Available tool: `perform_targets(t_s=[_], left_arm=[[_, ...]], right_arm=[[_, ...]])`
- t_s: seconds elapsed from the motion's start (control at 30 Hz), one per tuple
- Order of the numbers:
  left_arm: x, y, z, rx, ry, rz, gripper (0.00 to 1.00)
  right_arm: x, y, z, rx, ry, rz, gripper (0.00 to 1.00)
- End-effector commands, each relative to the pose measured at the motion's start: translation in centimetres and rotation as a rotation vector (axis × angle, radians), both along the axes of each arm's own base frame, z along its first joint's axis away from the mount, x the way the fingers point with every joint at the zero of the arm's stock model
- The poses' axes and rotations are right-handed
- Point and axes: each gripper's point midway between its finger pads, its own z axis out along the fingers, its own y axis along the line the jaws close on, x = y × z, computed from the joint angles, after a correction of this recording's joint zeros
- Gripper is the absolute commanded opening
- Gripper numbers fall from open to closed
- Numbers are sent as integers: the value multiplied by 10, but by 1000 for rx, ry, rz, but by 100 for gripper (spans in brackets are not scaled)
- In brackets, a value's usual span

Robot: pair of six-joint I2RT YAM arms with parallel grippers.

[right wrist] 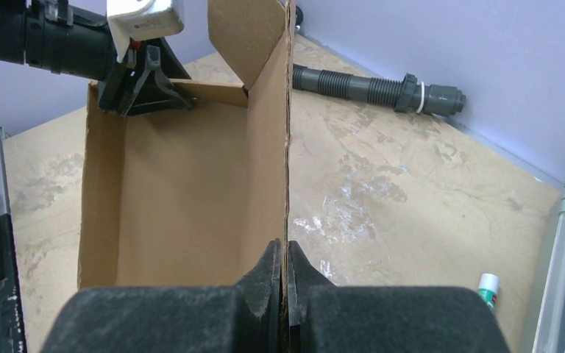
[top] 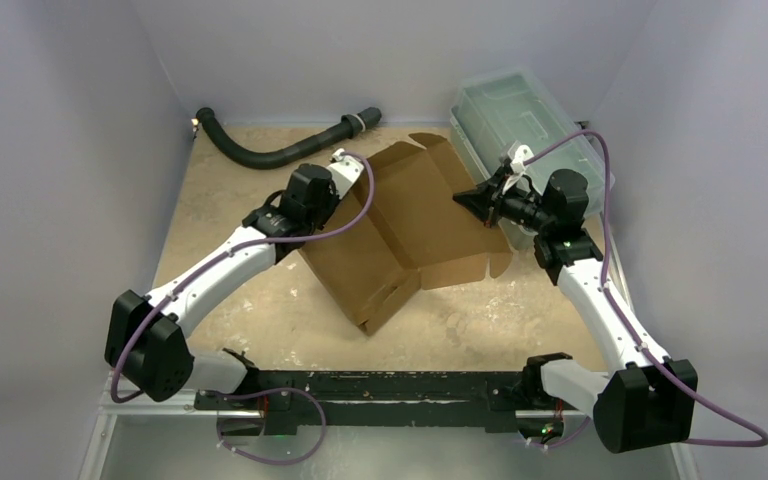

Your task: Fold the paper box

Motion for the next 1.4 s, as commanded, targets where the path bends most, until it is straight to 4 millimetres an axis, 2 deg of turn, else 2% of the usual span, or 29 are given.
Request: perform_targets(t_s=[0.0,0.27,0.5,0.67,0.77,1.07,1.37], left_arm=[[2,-1,41,-81,-97,14,35],[-5,0,58,-107,-100,11,36],[-13,-6,52,-99,-62,-9,36],[-17,-9,58,-90,-68,-15,41],[-21,-3,60,-46,-85,8,42],[-28,15,53,105,-112,76,41],[-23,18,35,162,-106,91,38]], right_arm=[[-3,3,12,-2,-33,25,0],[-3,3,12,-2,-33,24,0],[-2,3,10,-2,-29,26,0],[-1,3,10,-4,-29,21,0],[-1,2,10,-4,-29,18,0],[0,2,8,-4,-23,18,0],[-1,3,9,-4,-24,20,0]])
